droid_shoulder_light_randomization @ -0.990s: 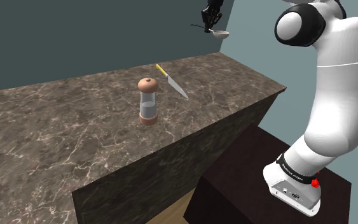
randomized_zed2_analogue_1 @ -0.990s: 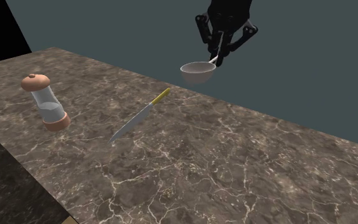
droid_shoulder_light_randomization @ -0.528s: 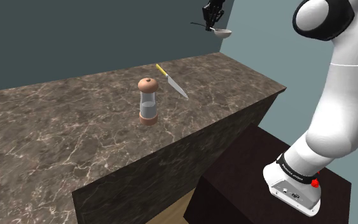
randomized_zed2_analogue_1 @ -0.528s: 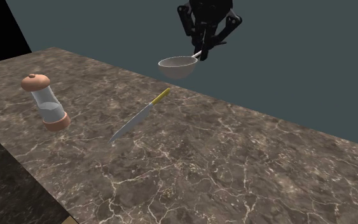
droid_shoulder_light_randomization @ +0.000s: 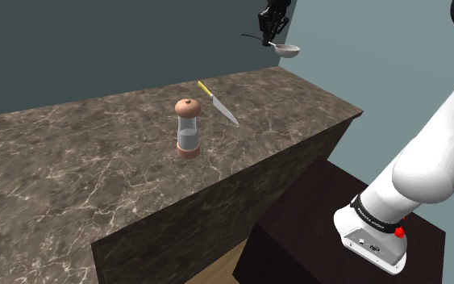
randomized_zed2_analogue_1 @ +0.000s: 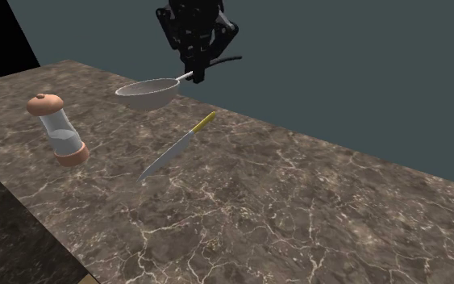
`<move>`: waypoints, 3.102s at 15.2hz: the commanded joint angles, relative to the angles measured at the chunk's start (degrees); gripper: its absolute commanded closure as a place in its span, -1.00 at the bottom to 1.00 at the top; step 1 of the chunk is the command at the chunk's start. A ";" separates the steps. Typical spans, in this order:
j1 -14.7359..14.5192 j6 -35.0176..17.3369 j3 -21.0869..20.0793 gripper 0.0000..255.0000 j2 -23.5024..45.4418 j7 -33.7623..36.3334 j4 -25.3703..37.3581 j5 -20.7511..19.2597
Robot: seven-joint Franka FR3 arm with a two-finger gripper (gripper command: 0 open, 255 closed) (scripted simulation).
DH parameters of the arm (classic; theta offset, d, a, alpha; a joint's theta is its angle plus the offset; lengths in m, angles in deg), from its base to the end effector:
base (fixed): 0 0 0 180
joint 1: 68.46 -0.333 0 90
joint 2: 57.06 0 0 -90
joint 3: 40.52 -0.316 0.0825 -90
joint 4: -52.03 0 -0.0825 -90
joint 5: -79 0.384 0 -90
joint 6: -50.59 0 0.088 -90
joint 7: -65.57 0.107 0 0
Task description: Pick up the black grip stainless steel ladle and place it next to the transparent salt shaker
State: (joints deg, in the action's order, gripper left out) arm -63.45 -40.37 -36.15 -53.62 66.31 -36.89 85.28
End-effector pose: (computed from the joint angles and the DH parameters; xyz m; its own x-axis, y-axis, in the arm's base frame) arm 0.5681 -0.0808 0.6017 0.9838 -0.1774 -0.0257 -0.1791 -0.9783 -0.1044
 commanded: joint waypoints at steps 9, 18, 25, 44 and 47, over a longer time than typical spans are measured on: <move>-4.62 -3.92 -5.48 1.00 -17.09 9.71 -19.95 0.15; -7.80 -5.84 -10.63 1.00 -26.87 17.14 -30.72 2.40; -7.88 -11.15 -10.86 1.00 -27.22 16.57 -36.40 2.66; -8.19 -26.10 -11.63 1.00 -24.94 15.08 -49.13 3.58; -8.25 -28.56 -11.76 1.00 -24.11 14.83 -50.78 3.75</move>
State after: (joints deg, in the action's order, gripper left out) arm -71.67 -68.01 -47.85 -78.09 81.21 -87.13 88.98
